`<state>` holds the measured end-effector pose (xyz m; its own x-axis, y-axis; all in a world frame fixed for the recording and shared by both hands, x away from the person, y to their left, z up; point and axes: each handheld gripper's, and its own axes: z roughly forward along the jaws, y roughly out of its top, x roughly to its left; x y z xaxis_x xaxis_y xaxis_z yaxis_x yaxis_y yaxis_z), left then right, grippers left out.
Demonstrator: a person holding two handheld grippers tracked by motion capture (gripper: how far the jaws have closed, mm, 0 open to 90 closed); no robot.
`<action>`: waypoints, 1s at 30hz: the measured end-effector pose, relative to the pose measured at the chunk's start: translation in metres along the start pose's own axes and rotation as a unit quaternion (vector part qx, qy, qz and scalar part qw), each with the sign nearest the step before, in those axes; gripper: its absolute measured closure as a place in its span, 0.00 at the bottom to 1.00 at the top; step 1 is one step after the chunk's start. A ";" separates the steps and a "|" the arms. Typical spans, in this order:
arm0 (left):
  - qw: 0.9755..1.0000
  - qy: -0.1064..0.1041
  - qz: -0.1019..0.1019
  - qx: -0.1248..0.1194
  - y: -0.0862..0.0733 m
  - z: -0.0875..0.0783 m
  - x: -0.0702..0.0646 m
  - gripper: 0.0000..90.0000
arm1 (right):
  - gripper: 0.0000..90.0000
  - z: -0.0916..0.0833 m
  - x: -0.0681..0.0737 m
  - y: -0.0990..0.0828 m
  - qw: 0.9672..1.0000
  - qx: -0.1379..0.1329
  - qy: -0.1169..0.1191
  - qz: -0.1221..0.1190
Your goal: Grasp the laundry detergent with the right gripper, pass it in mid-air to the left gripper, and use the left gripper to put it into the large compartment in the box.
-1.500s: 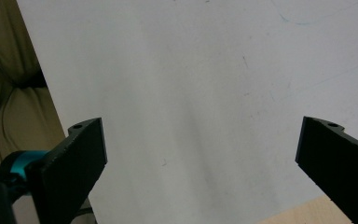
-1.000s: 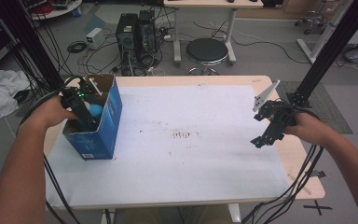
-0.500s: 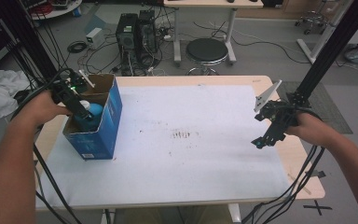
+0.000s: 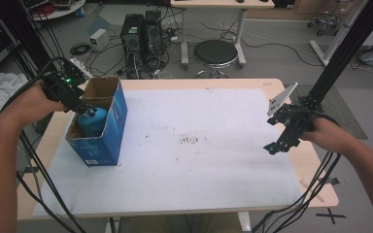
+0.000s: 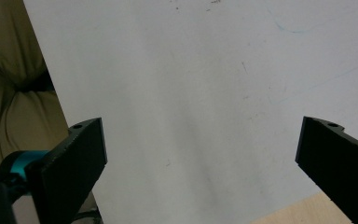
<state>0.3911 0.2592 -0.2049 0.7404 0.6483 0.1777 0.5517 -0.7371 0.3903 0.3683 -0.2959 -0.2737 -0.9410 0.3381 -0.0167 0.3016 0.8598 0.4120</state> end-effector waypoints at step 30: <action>0.981 -0.093 0.172 -0.001 0.110 0.038 -0.085 0.02 | 0.01 -0.003 0.008 0.007 1.000 -0.013 -0.008 0.002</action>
<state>0.4035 0.1162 -0.2110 0.9400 0.3148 0.1316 0.2560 -0.9057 0.3379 0.3629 -0.2883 -0.2680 -0.9372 0.3474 -0.0297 0.3008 0.8487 0.4351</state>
